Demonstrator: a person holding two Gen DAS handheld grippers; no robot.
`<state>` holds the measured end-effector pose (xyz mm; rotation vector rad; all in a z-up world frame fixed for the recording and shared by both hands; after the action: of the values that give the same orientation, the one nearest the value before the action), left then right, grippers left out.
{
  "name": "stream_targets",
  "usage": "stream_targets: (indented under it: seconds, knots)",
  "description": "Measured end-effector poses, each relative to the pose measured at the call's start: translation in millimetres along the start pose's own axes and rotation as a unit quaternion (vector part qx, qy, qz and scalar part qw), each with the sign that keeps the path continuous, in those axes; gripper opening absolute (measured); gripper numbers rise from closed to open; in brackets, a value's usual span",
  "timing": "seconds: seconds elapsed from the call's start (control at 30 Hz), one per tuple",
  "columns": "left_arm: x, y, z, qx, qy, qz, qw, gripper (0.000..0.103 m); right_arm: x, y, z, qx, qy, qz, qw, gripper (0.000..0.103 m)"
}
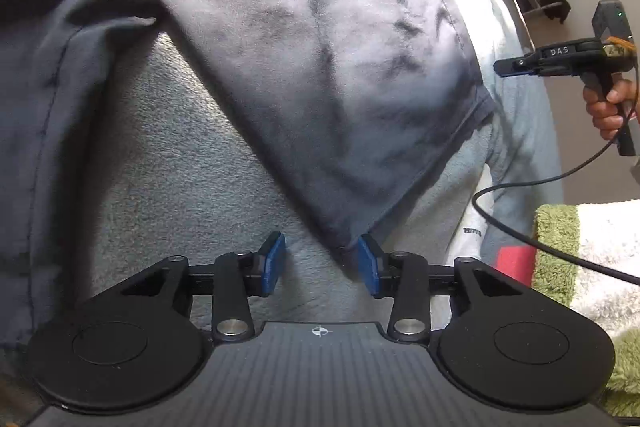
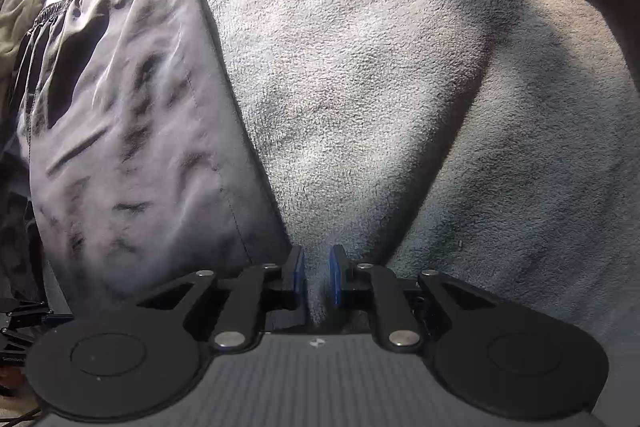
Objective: Fold clothes
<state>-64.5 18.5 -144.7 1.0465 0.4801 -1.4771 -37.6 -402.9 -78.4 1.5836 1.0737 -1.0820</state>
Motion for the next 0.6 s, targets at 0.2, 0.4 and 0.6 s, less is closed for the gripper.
stream_targets:
  seconds: [0.2,0.4,0.6]
  knots:
    - [-35.6,26.9,-13.8,0.008,0.055,0.064,0.9964,0.054,-30.4,56.7,-55.1,-0.069,0.042,0.077,0.994,0.015]
    - [-71.9,53.9,-27.5,0.016,0.111,0.128,0.9854,0.057,9.7,91.7,-143.9,-0.100,0.105,0.021,0.989,0.015]
    - [-111.9,32.3,-74.2,-0.032,0.152,0.138,0.9781,0.057,33.9,90.9,-221.4,-0.118,0.150,-0.053,0.980,0.015]
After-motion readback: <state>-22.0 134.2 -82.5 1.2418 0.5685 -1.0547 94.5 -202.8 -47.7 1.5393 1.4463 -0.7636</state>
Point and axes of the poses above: each gripper's, at about its wrist camera, not at the fingertips, and x roughly the way its jaws point, z to its right, y to its top, the point moved 2 cm from there along x, roughly the way its jaws point, and after that the axes turned 7 degrees about z, right-handed, at the moved point
